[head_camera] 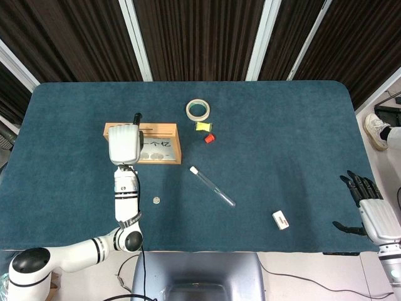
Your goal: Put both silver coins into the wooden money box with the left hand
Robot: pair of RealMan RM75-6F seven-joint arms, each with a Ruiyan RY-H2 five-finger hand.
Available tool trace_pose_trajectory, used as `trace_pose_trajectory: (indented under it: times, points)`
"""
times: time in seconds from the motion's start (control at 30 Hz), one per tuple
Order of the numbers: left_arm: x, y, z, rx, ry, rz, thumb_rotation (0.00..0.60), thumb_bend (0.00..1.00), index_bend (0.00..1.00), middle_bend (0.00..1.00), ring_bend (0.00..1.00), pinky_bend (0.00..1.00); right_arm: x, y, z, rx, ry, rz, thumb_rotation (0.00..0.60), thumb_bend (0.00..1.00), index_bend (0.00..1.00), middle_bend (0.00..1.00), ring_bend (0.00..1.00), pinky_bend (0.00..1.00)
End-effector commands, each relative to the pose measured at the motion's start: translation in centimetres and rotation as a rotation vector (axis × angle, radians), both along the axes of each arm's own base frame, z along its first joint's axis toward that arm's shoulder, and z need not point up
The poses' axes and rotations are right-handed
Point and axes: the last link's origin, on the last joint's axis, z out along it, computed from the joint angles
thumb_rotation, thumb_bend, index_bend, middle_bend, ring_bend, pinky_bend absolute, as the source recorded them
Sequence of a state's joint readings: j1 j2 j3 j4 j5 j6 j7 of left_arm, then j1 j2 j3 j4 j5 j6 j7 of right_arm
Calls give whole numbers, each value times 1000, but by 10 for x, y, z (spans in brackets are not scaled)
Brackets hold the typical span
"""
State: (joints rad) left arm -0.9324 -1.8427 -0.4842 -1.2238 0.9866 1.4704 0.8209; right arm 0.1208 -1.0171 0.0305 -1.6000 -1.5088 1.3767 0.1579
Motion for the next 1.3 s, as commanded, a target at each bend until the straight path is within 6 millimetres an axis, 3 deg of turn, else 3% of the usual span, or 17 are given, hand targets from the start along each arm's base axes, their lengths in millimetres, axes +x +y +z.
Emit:
trace_pose_trajectory:
  times: [0.03, 0.17, 0.3, 0.53, 0.8, 1.07, 1.3]
  points:
    - [2, -36, 12, -34, -33, -120, 600, 417, 339, 1000, 1000, 1000, 1, 1, -1, 3, 4, 3, 600, 137, 0, 0, 0, 0]
    - [-1, -71, 17, -127, -88, -187, 600, 412, 338, 1000, 1000, 1000, 3, 3, -4, 10, 12, 14, 600, 137, 0, 0, 0, 0]
    - [-17, -105, 13, -203, -97, -231, 600, 414, 343, 1000, 1000, 1000, 5, 5, -8, 16, 22, 22, 600, 137, 0, 0, 0, 0]
    - [-67, -150, -26, -330, -125, -201, 600, 409, 362, 1000, 1000, 1000, 7, 7, -14, 30, 43, 31, 600, 138, 0, 0, 0, 0]
    - [-112, -169, -81, -414, -137, -97, 600, 413, 368, 1000, 1000, 1000, 8, 8, -17, 34, 54, 33, 600, 138, 0, 0, 0, 0]
    - [-112, -168, -116, -438, -153, -99, 600, 376, 401, 1000, 1000, 1000, 8, 9, -18, 38, 58, 35, 600, 137, 0, 0, 0, 0]
    - [-114, -165, -133, -473, -139, -73, 600, 360, 425, 1000, 1000, 1000, 7, 9, -18, 41, 60, 32, 600, 137, 0, 0, 0, 0]
